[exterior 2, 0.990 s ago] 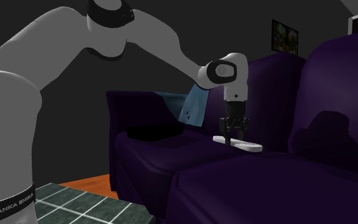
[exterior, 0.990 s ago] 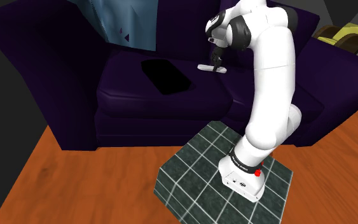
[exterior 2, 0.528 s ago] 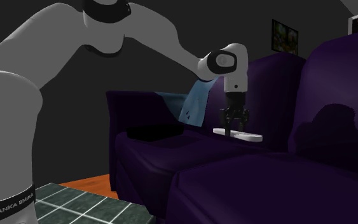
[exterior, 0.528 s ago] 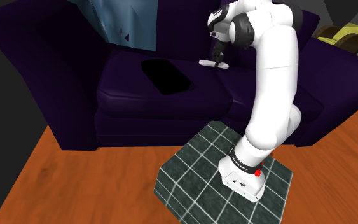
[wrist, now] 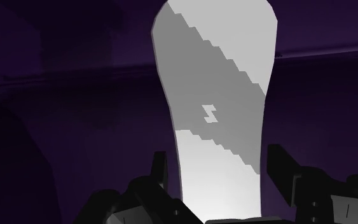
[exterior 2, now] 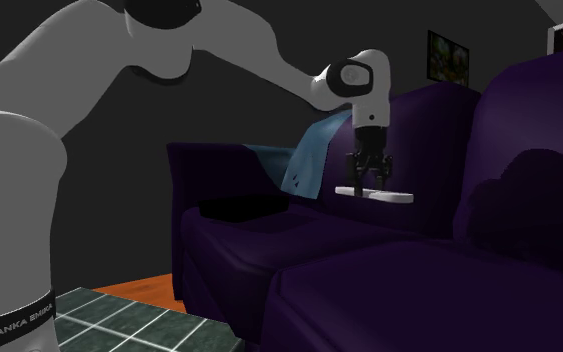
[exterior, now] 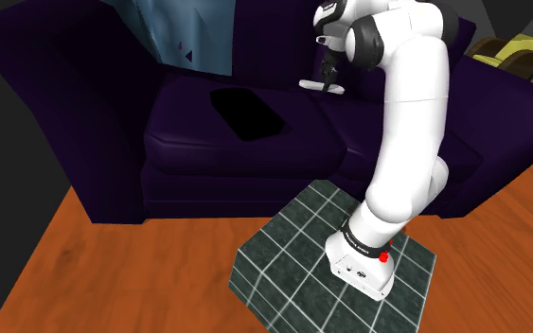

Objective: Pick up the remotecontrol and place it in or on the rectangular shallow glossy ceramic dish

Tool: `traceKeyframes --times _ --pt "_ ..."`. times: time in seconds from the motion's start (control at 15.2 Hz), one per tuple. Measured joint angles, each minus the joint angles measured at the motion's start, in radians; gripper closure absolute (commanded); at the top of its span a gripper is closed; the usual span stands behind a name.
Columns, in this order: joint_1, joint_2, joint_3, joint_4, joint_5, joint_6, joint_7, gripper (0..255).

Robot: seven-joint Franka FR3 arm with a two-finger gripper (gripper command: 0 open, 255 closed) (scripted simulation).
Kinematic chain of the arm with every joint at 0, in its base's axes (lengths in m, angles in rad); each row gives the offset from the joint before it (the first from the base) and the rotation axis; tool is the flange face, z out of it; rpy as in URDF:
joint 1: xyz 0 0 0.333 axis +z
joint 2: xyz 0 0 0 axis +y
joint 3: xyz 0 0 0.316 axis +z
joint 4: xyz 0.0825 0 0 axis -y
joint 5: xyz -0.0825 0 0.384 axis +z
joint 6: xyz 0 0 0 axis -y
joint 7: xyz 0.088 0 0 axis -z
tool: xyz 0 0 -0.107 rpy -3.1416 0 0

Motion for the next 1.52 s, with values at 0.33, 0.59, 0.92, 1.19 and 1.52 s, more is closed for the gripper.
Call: traceKeyframes --times 0.33,0.59,0.92,1.19,1.52 --pt "-0.003 -0.016 -0.008 0.047 -0.013 -0.058 0.009 255" --pt "0.060 -0.069 -0.018 0.000 -0.044 -0.056 0.056 255" --pt "0.206 -0.184 -0.028 -0.140 -0.114 -0.005 0.174 255" --pt "0.314 -0.270 -0.023 -0.233 -0.173 0.026 0.285 255" --pt "0.412 -0.341 0.000 -0.305 -0.224 0.050 0.412 255"
